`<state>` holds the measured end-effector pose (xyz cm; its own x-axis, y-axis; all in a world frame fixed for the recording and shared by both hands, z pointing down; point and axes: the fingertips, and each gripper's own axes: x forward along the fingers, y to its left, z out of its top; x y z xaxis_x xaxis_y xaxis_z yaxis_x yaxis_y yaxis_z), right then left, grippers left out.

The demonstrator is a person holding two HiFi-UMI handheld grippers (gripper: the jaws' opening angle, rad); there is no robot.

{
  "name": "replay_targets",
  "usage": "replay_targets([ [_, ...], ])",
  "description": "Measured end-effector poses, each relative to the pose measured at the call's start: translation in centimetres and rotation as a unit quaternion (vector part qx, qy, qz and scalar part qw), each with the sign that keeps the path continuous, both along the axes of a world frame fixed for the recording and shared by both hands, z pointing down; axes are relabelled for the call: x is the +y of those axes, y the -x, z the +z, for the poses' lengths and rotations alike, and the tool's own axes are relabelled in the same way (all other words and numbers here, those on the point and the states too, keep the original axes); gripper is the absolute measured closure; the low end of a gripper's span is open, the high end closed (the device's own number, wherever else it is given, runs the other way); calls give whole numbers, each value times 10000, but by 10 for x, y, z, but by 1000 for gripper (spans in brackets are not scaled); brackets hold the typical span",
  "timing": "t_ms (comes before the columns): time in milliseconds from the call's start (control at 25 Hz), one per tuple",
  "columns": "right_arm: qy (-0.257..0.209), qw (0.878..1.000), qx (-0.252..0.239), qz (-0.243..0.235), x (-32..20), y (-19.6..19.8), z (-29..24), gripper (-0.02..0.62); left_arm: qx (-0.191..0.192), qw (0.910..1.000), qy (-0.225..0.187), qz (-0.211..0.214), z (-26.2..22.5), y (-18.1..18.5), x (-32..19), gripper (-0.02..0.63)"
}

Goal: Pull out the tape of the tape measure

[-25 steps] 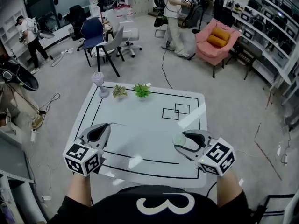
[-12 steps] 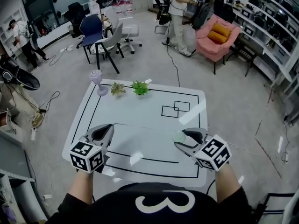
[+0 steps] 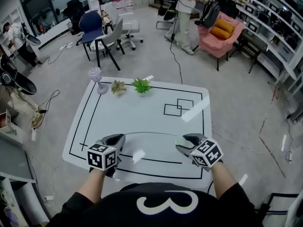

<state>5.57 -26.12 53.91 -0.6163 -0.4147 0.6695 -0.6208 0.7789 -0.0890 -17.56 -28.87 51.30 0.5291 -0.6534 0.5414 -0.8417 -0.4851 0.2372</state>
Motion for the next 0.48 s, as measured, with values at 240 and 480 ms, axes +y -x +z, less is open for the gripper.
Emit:
replay_targets([
  [240, 21, 9991, 392, 168, -3, -3, 40, 376, -168, 9992, 352, -108, 42, -2, 1, 595],
  [480, -10, 9954, 961, -26, 2, -2, 67, 376, -782, 9958, 478, 71, 71, -9, 3, 595],
])
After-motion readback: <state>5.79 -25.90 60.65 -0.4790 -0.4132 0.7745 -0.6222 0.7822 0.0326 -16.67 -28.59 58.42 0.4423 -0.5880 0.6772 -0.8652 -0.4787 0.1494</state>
